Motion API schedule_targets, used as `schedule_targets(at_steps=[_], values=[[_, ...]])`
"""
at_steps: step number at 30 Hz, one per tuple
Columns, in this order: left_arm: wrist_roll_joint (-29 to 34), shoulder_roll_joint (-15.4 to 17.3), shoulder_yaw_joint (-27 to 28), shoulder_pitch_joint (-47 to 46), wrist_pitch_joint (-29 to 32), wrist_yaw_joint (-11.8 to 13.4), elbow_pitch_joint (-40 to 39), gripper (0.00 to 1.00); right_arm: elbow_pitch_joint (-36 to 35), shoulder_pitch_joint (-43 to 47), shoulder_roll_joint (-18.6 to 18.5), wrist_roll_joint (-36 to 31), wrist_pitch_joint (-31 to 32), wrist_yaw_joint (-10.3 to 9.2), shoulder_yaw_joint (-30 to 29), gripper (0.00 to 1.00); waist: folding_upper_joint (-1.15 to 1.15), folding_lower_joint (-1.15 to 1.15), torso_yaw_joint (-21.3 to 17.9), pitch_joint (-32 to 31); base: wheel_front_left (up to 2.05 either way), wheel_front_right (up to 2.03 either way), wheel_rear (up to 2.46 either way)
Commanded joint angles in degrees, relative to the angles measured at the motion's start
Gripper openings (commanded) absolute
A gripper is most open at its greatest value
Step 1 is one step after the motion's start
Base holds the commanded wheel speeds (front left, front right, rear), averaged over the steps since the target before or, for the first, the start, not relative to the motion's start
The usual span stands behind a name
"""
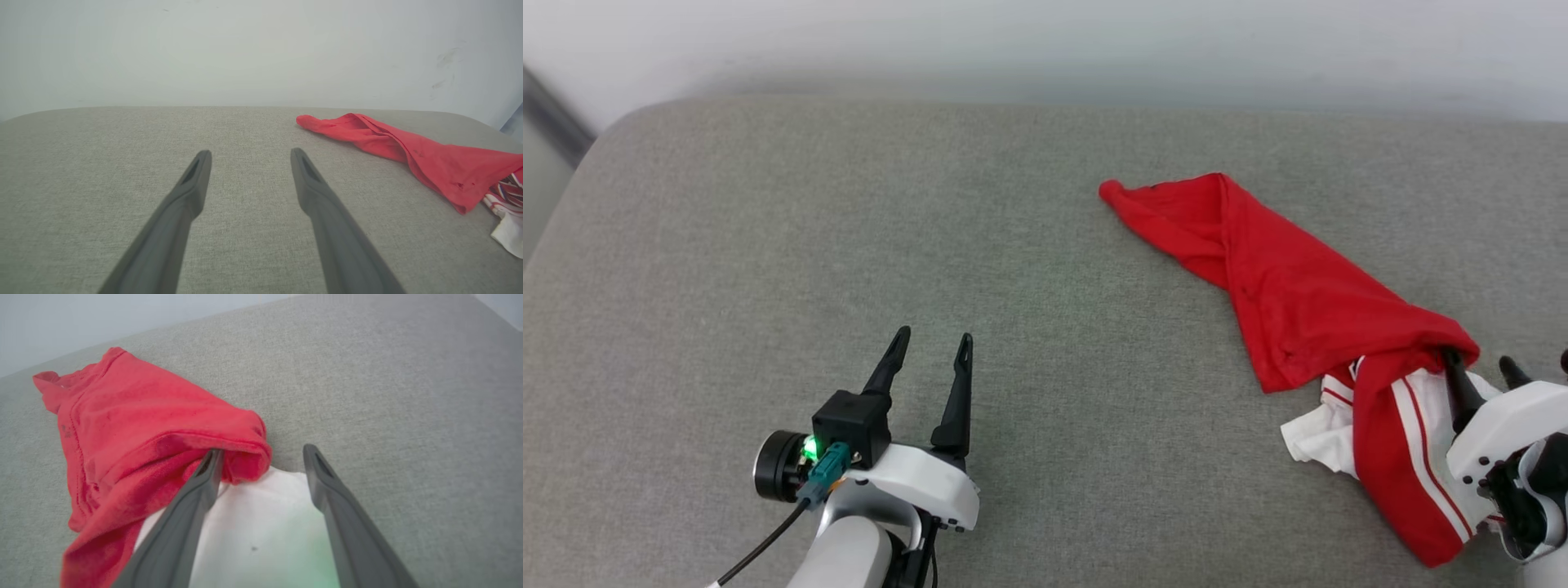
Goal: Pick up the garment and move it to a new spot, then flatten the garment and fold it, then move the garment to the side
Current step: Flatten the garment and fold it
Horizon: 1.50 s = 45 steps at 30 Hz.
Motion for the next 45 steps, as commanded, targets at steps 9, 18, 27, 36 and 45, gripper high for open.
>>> schedule_targets(at_steps=[9, 18, 27, 36, 45], values=[[-0.6, 0.4, -0.6, 1.9, 0.9, 0.8, -0.9, 1.00, -19.4, 9.9, 0.2, -0.5, 20.4, -0.06, 10.8, 1.00, 0.00, 0.00, -1.9, -3.5, 0.00, 0.00, 0.00], [-0.6, 0.5, -1.1, 0.4, 1.0, 0.7, -2.0, 1.00, -21.9, 9.1, -3.0, 1.7, 32.3, -0.05, 19.1, 1.00, 0.00, 0.00, -1.0, -0.6, 0.00, 0.00, 0.00], [-0.6, 0.0, -1.6, -0.8, 0.6, 0.6, -1.4, 1.00, -8.0, 4.7, -4.0, 2.3, 32.2, -0.10, 21.4, 0.95, 0.00, 0.00, 0.6, 1.6, 0.00, 0.00, 0.00], [-1.0, 0.2, -1.6, 0.0, 0.3, 0.7, 0.1, 1.00, -7.6, 0.5, -2.2, 4.1, 25.5, 0.05, 25.4, 0.00, 0.00, 0.00, 0.4, -0.8, 0.00, 0.00, 0.00], [-1.4, 0.5, -2.5, 1.2, 0.8, 0.6, 0.5, 1.00, -14.5, 1.5, 0.3, 7.7, 18.7, -0.04, 34.4, 0.00, 0.00, 0.00, 0.1, -4.6, 0.00, 0.00, 0.00]])
